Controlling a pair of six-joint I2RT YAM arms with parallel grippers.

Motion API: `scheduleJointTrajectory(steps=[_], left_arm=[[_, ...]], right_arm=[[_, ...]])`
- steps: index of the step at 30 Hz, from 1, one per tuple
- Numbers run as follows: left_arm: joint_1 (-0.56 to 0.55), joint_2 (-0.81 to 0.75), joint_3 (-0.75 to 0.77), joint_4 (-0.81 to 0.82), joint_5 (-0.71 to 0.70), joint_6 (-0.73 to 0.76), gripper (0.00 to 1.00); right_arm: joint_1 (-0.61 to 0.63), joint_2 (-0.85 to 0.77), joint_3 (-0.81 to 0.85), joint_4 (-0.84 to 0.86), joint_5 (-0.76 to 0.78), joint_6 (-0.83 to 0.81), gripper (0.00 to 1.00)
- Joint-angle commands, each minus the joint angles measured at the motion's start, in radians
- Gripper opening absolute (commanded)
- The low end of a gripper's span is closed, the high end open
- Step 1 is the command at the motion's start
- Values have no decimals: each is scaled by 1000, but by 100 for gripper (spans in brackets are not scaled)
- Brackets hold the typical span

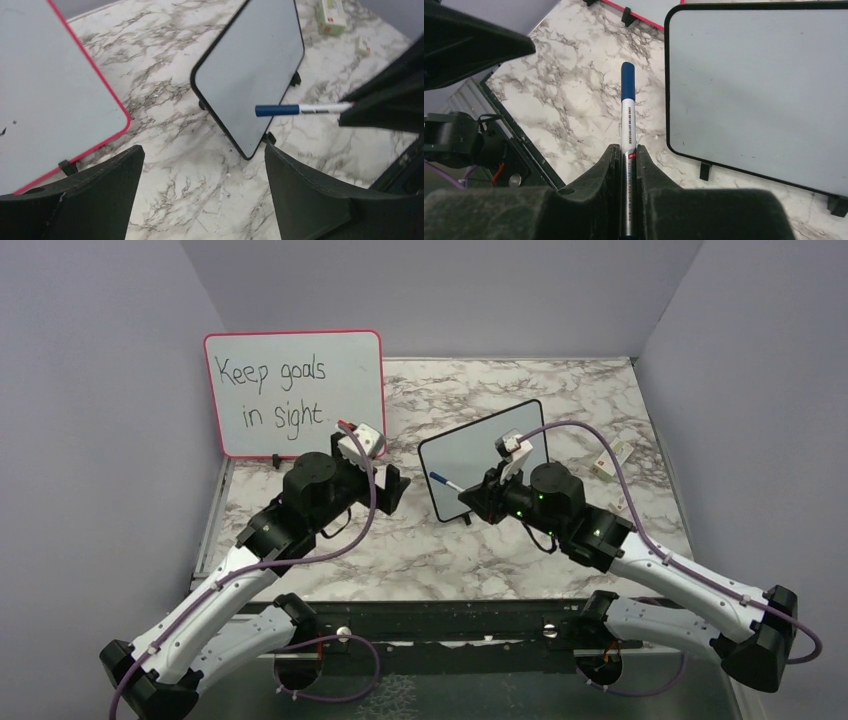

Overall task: Write a sentence on the whiteboard
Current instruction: Open the whiteboard marker at the center of the board.

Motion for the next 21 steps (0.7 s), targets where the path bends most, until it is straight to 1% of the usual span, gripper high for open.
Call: scheduleJointTrajectory(steps=[1, 4, 8, 10, 13, 21], left_arm=[[-1, 15, -27, 63, 316, 332, 90], [-1, 51, -22, 55, 403, 441, 90], [-1, 90, -23, 51, 513, 570, 90], [0, 107, -24, 50, 567, 612, 89], [0, 127, -19, 51, 614, 646, 82], [-1, 191, -1, 53, 684, 677, 65]], right_arm=[[-24, -43, 38, -89, -124, -84, 1], [-27, -53, 40, -106, -133, -110, 1], [-28, -55, 50, -114, -192, -144, 1], [-29, -48, 56, -118, -208, -155, 1], [-28, -32, 64, -128, -218, -167, 1], [-29, -19, 63, -95, -284, -171, 1]])
